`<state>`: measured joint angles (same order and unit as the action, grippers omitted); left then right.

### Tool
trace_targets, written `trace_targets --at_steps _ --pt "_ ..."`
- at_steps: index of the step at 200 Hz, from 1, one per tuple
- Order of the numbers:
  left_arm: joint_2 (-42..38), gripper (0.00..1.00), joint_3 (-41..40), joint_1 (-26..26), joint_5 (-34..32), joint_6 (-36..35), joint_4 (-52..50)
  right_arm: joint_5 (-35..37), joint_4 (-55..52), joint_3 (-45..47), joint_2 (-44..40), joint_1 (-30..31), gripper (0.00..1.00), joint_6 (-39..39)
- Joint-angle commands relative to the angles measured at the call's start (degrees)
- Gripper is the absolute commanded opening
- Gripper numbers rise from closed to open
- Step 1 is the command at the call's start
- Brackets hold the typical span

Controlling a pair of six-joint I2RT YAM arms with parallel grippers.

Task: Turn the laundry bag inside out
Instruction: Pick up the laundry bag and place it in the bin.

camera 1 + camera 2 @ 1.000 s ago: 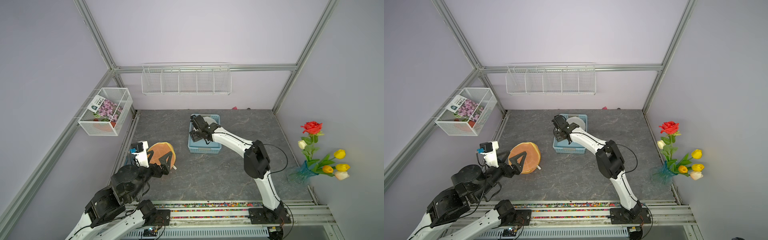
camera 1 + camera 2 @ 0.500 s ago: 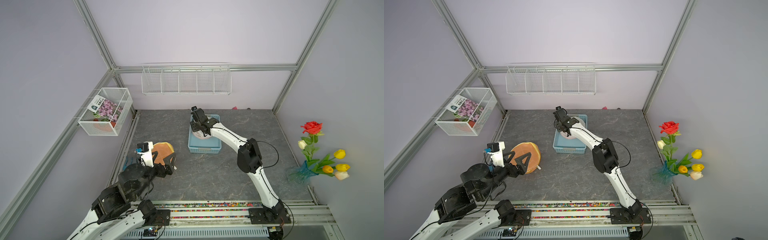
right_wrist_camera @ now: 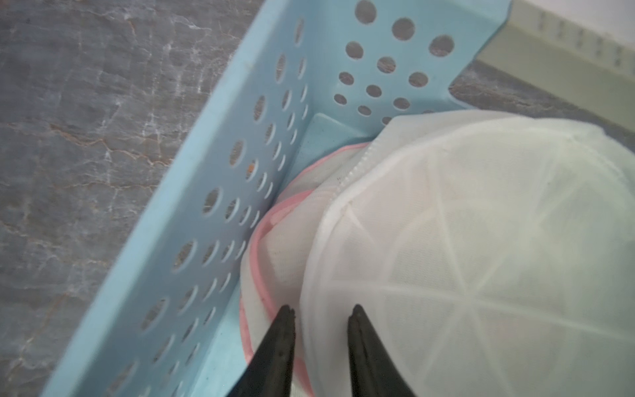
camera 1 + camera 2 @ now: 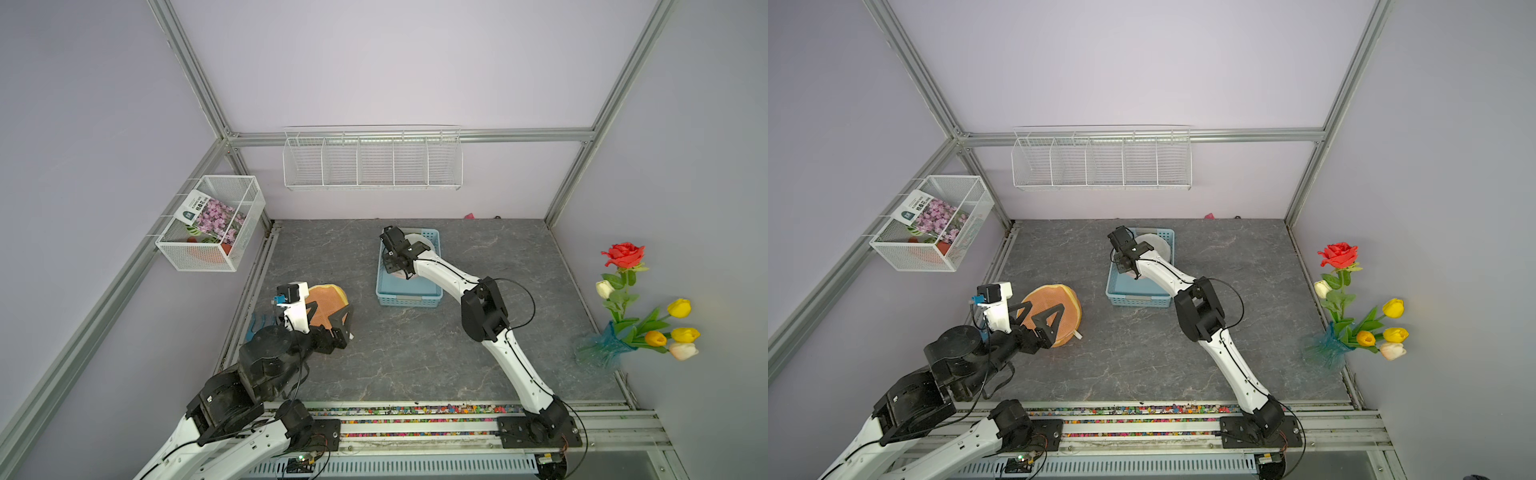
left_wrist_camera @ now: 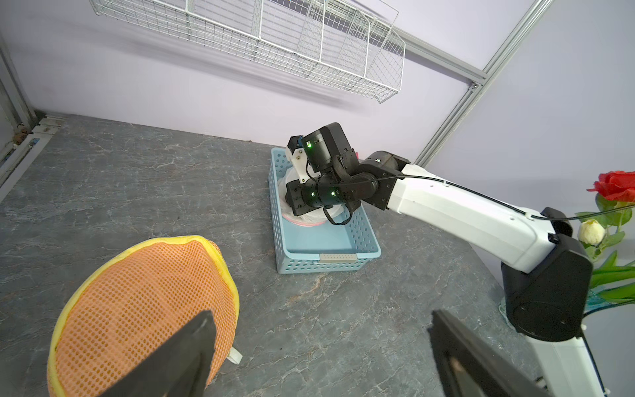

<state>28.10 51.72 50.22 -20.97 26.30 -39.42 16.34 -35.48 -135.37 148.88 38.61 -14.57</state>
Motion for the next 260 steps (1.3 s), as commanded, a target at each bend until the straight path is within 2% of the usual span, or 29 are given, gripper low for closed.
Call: trace_targets --at_steps 1,14,39,65,107,145,190,209,260 --pt "0.48 1.00 -0.79 0.06 0.20 0.26 0.91 1.60 -0.95 -1.10 -0.28 -0.14 0.13 -0.23" --pt "0.74 1.00 -0.91 0.01 0.38 0.49 1.02 1.81 0.62 0.96 -2.43 0.08 0.00 1.04" --pt "1.04 1.00 -1.12 0.06 0.85 0.67 1.35 1.07 7.50 7.82 -9.17 0.24 0.00 3.36" --pt "1.26 1.00 -1.31 0.02 1.50 1.00 1.81 -0.76 9.32 11.33 -14.76 0.13 0.00 4.27" --pt "0.22 1.00 -2.27 -0.03 2.66 2.33 3.14 -9.00 14.62 22.81 -27.61 -1.28 0.00 2.80" --pt "0.55 1.00 -2.85 0.01 3.48 3.69 4.36 -18.16 15.24 28.72 -36.33 -2.82 0.00 -1.34" --pt "-1.64 1.00 -6.96 -0.02 11.35 0.77 15.28 -27.49 14.21 29.64 -47.26 -2.84 0.00 -2.56" --pt "-2.02 1.00 -6.78 -0.03 11.36 -0.20 18.24 -30.74 13.25 29.29 -51.36 -2.84 0.00 -2.45" --pt "2.35 0.98 5.16 -0.03 10.60 -3.91 15.80 -40.71 9.15 30.25 -60.85 -2.84 0.00 -4.31"
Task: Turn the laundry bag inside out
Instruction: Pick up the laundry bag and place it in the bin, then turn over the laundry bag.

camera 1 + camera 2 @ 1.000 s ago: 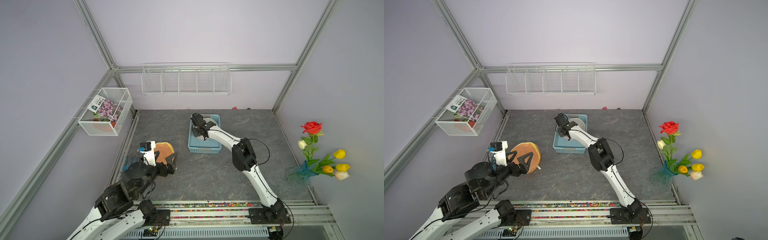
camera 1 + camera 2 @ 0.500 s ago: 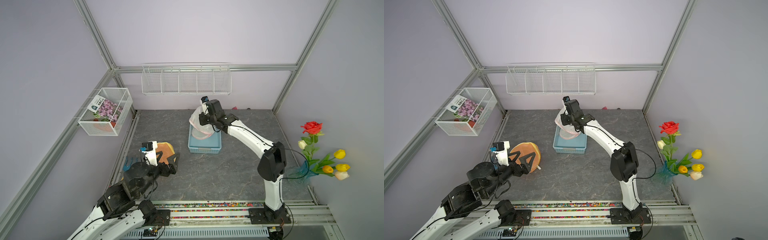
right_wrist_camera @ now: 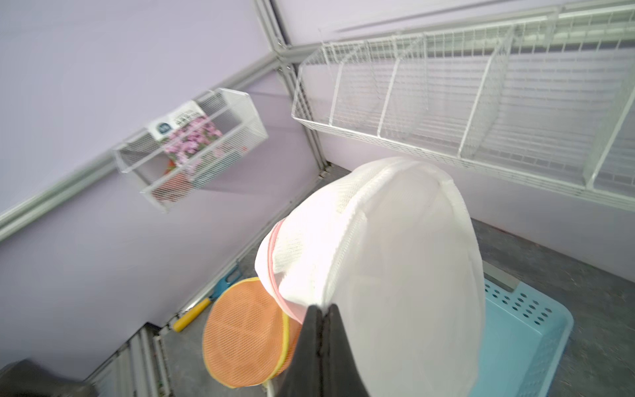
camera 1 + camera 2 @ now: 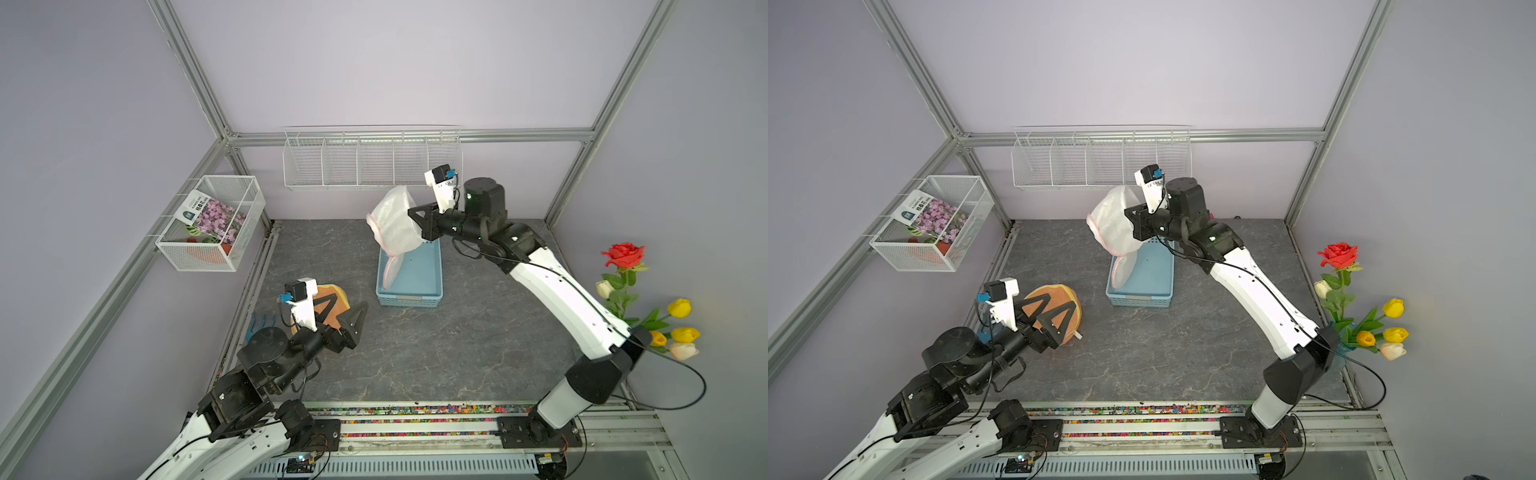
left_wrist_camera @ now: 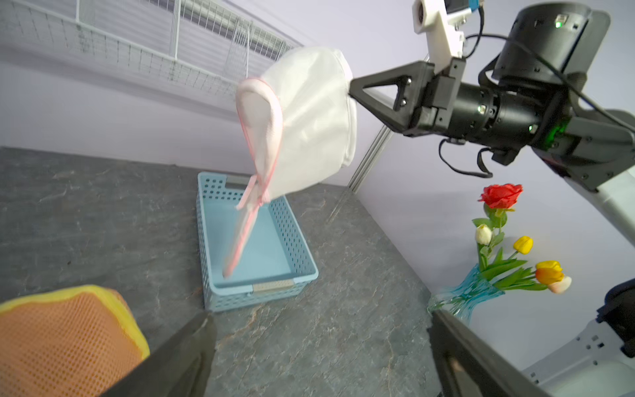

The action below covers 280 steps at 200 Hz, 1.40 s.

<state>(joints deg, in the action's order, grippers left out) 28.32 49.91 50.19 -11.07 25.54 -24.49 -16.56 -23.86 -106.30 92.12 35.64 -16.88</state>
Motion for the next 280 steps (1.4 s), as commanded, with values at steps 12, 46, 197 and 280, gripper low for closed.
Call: trace_targets --at_steps 12,46,197,280 --pt "3.53 0.98 9.68 -0.01 0.47 -3.47 -0.29 -10.30 -2.14 3.57 -6.39 0.13 0.00 -3.62" --pt "5.52 0.92 9.45 -0.01 7.58 -2.97 0.89 -15.52 6.14 14.28 -14.60 0.13 0.00 -9.79" --pt "4.21 1.00 -16.28 -4.94 13.66 2.73 31.33 -24.38 35.37 35.33 -28.03 2.90 0.00 -32.03" --pt "10.92 1.00 -32.85 -23.74 35.92 25.96 85.80 -21.94 42.55 34.27 -27.88 9.66 0.00 -35.58"
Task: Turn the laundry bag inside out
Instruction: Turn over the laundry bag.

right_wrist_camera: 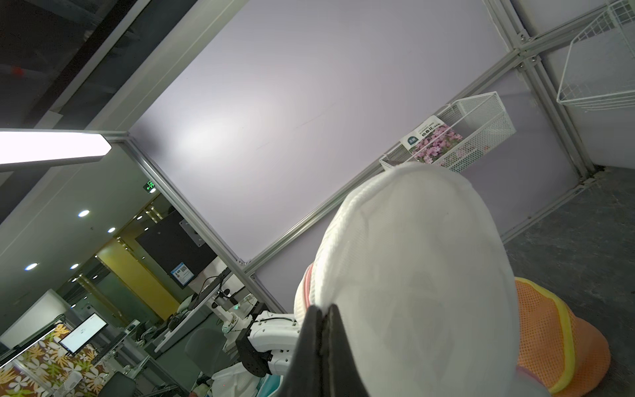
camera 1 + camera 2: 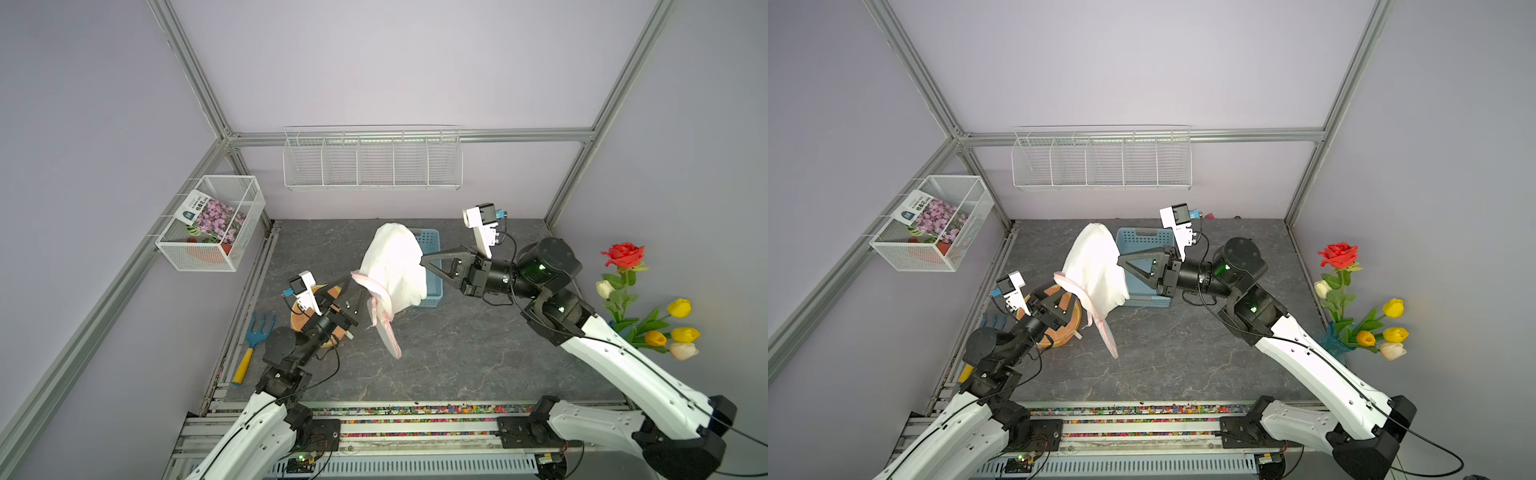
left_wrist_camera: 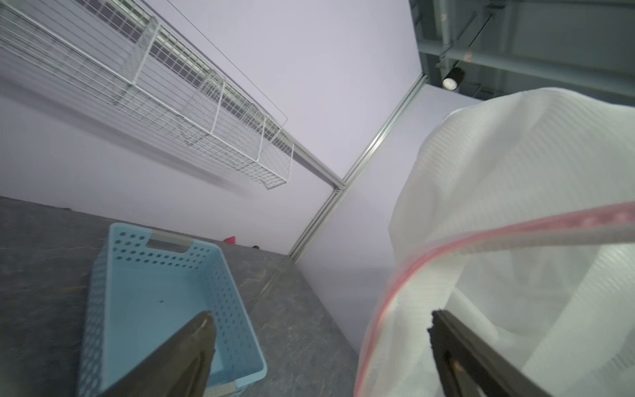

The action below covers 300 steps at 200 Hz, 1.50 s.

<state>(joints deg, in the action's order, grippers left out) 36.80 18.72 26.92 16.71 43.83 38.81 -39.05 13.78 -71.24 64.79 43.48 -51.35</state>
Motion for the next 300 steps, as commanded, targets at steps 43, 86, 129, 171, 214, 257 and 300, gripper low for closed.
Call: trace_targets --at_steps 43,86,129,171,214,257,300 --pt "2.67 1.00 0.11 -0.38 12.85 7.63 22.38 0.19 9.27 -1.88 2.26 3.94 0.00 -3.05" --pt "2.78 1.00 1.01 -0.43 11.60 8.75 24.92 0.87 13.84 -2.91 4.92 6.77 0.00 -5.36" --pt "5.93 1.00 2.10 -0.40 9.60 9.78 30.82 1.69 15.74 -5.17 6.70 10.21 0.00 -6.66" --pt "8.31 0.99 3.94 -0.39 8.55 13.21 36.63 3.25 16.77 -3.39 7.32 12.05 0.00 -8.24" --pt "3.66 0.23 4.30 -0.37 9.62 14.52 32.63 6.91 16.89 4.56 4.87 10.30 0.00 -9.33" --pt "-4.35 0.00 7.39 -0.37 8.58 11.17 8.10 9.86 13.02 11.14 2.59 5.66 0.00 -10.31" --pt "-8.54 0.00 16.33 1.96 5.11 0.89 -29.16 18.71 -13.14 11.36 -1.86 5.03 0.59 8.03"
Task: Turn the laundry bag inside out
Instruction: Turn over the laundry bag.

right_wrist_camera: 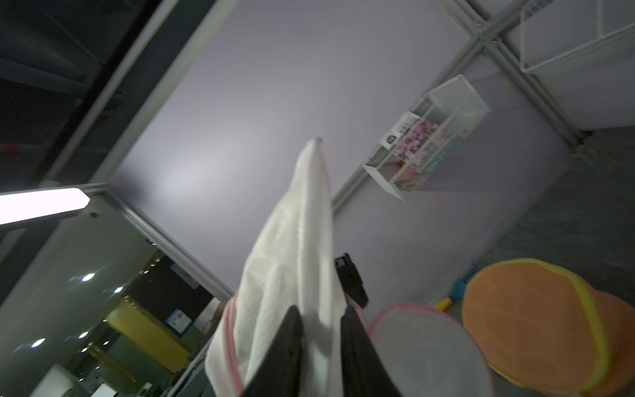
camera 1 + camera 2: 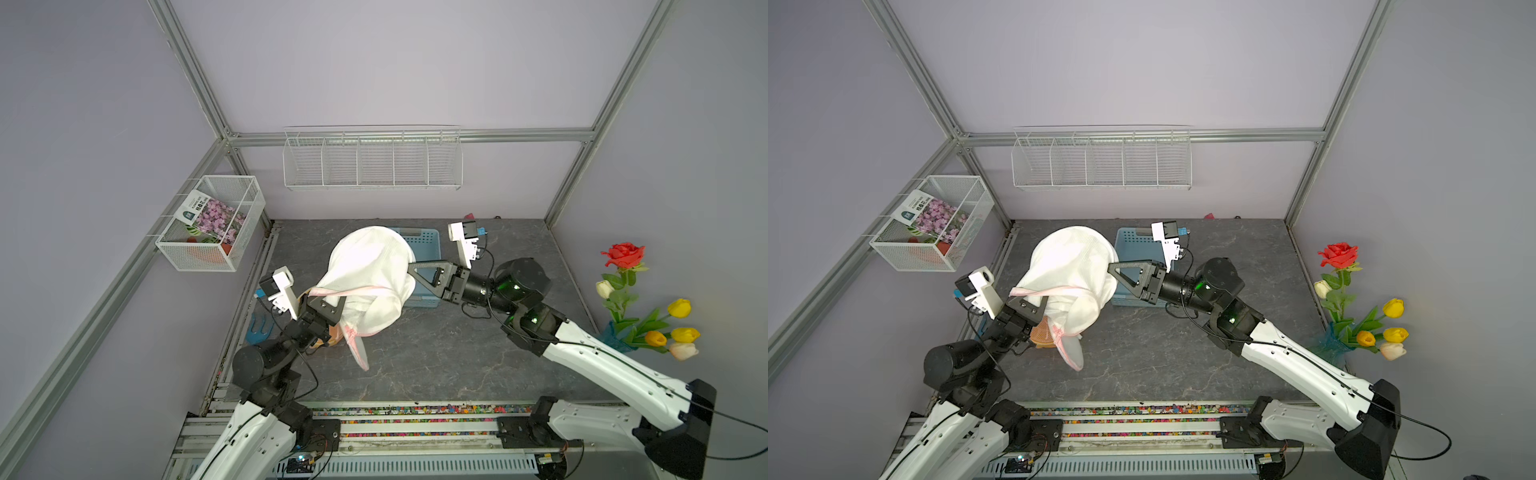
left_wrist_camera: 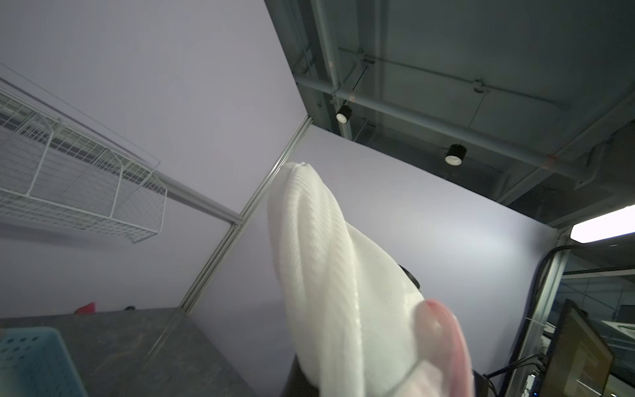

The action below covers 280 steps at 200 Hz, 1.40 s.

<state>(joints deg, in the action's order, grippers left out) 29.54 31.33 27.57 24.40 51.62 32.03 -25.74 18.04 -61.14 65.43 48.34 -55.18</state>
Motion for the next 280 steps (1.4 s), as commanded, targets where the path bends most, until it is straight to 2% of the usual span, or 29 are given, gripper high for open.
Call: trace_targets --at_steps 1,15,39,56,68,91,111,159,187,196,204,208,214,221,254,280 --pt "-1.31 0.00 3.73 1.41 -2.68 -7.06 -22.77 5.50 -17.46 1.45 -2.67 0.18 0.59 12.16" --pt "-2.47 0.00 3.18 2.36 -5.38 -8.11 -26.23 7.54 -16.90 4.33 -5.23 0.18 0.66 13.94" --pt "-4.13 0.00 2.01 2.93 -7.51 -9.67 -28.10 14.16 -18.71 8.63 -11.12 0.71 0.71 18.78" --pt "-3.80 0.00 1.80 3.01 -7.06 -10.25 -27.46 12.83 -18.27 10.34 -13.03 1.50 0.72 20.70" --pt "-3.05 0.00 1.58 3.04 -6.43 -10.24 -26.42 12.88 -19.94 9.53 -12.03 3.29 0.72 21.04" --pt "-2.20 0.00 1.12 3.10 -6.70 -10.04 -25.02 17.51 -22.22 7.99 -8.80 9.35 0.72 23.65" --pt "-2.07 0.00 0.58 3.10 -6.60 -9.62 -23.59 21.07 -21.80 7.48 -6.51 12.11 0.71 24.93" --pt "-1.77 0.00 0.41 3.19 -5.86 -9.68 -22.80 18.52 -17.30 5.52 -1.12 12.51 0.69 24.63" --pt "-1.98 0.00 0.41 3.28 -5.39 -9.63 -22.58 20.68 -11.96 6.04 1.30 12.49 0.68 22.82" --pt "-2.10 0.00 0.47 3.28 -5.42 -9.52 -22.47 20.76 -10.55 6.04 1.97 12.45 0.64 22.23" --pt "-2.18 0.00 0.45 3.36 -5.22 -9.36 -22.34 20.30 -9.62 5.83 2.49 12.44 0.51 22.24" --pt "-2.20 0.00 0.48 3.36 -5.24 -9.28 -22.31 20.35 -9.52 5.71 2.70 12.43 0.40 22.19" --pt "-2.18 0.00 0.51 3.36 -5.23 -8.89 -22.36 20.46 -9.65 5.60 2.96 12.41 0.18 21.97" --pt "-2.20 0.00 0.52 3.37 -5.29 -7.92 -22.30 20.80 -9.86 5.67 3.03 12.46 0.00 22.04" --pt "-4.78 0.00 -0.58 3.36 -9.78 -1.55 -22.20 24.48 -13.91 9.72 0.32 12.27 0.00 22.43" --pt "-4.54 0.00 -1.17 3.29 -6.85 4.30 -18.25 27.40 -16.98 12.91 -0.63 10.77 0.00 22.60"
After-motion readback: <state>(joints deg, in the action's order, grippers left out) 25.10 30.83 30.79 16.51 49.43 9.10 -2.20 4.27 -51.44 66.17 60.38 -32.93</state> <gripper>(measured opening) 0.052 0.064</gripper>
